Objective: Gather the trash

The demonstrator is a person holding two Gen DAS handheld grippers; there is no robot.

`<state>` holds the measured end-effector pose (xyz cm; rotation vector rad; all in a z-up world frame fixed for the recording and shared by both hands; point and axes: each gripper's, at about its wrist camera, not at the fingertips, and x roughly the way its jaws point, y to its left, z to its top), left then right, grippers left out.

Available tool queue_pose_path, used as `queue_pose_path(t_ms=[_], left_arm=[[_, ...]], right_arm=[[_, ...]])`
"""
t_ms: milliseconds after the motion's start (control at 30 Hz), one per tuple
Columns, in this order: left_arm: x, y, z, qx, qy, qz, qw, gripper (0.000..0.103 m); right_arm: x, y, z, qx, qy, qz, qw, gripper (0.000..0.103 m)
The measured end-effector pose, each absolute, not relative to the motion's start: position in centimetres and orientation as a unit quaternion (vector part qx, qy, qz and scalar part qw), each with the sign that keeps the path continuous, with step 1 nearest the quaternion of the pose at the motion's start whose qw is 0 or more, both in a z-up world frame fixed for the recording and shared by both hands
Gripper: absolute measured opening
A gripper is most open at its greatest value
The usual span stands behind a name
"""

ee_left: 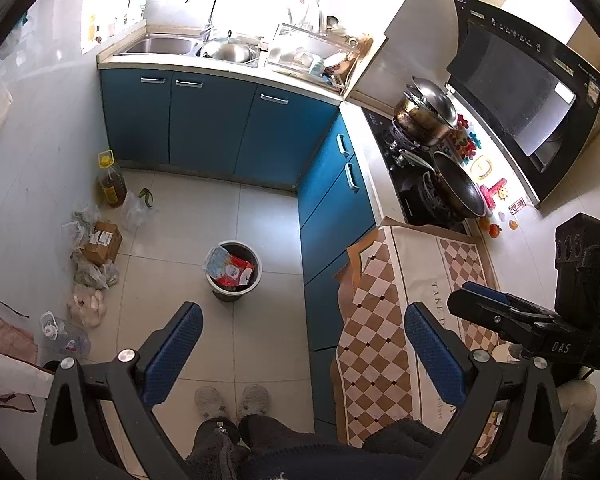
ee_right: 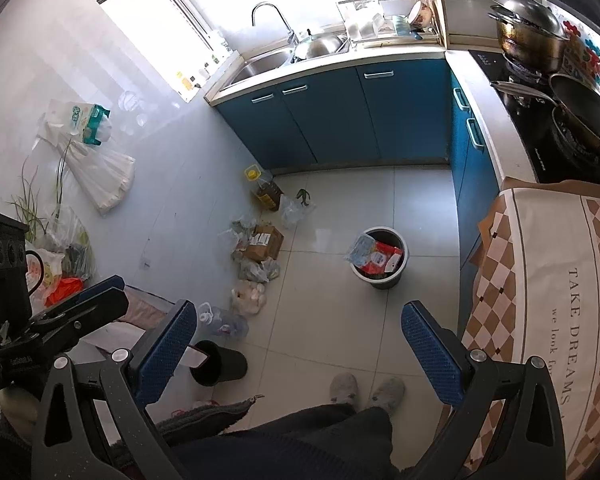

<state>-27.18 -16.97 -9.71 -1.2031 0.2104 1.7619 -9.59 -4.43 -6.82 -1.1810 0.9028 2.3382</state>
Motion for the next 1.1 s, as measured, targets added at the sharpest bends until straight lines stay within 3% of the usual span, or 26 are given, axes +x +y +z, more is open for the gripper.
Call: queue_pose_path(t_ms=[1100], left_arm=[[-25.8, -16.5, -9.5, -0.489, 0.091, 0.721, 0.482, 0.103]], right_arm=[[-8.9, -4.5, -7.3, -0.417, 0.326, 0.828, 0.186, 0.103]])
